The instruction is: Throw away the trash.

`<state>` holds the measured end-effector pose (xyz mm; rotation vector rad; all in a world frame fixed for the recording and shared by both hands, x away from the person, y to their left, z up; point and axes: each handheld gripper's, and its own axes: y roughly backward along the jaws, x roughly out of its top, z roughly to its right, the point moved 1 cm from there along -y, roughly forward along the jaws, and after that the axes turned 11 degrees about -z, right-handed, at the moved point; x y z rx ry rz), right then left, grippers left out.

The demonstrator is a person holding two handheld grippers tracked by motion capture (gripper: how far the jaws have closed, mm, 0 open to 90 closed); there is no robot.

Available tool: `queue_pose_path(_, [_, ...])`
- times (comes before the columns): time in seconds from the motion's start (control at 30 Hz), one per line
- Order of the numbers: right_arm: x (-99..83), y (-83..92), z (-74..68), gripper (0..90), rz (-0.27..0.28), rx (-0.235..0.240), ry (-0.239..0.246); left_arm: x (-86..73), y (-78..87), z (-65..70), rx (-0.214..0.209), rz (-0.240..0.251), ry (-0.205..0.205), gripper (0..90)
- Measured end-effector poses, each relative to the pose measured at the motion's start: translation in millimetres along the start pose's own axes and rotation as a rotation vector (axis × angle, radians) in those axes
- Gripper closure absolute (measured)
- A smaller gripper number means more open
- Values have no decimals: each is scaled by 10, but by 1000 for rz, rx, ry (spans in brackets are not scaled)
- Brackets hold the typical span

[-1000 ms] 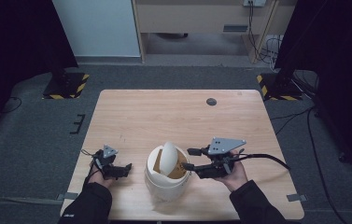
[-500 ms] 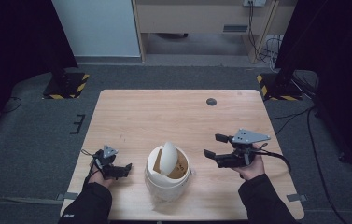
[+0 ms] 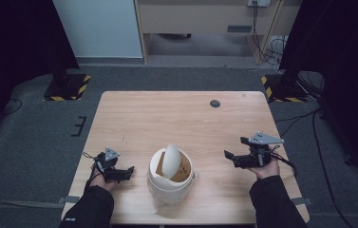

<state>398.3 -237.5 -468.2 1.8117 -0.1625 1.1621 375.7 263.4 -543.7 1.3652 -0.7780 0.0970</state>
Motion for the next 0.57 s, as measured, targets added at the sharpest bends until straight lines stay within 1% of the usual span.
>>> queue_pose_path(0.03, [-35,-14,42,69,-15,-14,-17,0,0,0,0,0,0,0])
queue_pose_path(0.07, [-61,-24,75,65,-25,-25,-24,0,0,0,0,0,0,0])
queue_pose_path(0.1, [-111,-49,139,54,-41,-50,-31,0,0,0,0,0,-1,0])
queue_pose_path(0.13, [-111,-49,139,54,-41,-50,-31,0,0,0,0,0,-1,0])
queue_pose_path(0.17, [-132,-61,165,49,-50,-60,-36,0,0,0,0,0,0,0])
queue_pose_path(0.27, [-233,-113,286,39,-100,-96,-67,0,0,0,0,0,0,0])
queue_pose_path(0.3, [-293,-129,352,35,-129,-110,-94,0,0,0,0,0,0,0])
queue_pose_path(0.37, [-339,-134,400,30,-152,-123,-115,0,0,0,0,0,0,0])
queue_pose_path(0.43, [-352,-135,416,30,-160,-128,-119,0,0,-1,0,0,0,0])
queue_pose_path(0.47, [-370,-138,435,31,-173,-142,-128,0,1,-1,-1,-1,0,0])
queue_pose_path(0.5, [-396,-143,457,28,-202,-164,-137,0,1,-1,0,0,0,0])
queue_pose_path(0.57, [-406,-147,467,26,-212,-171,-140,0,1,-1,0,0,0,0])
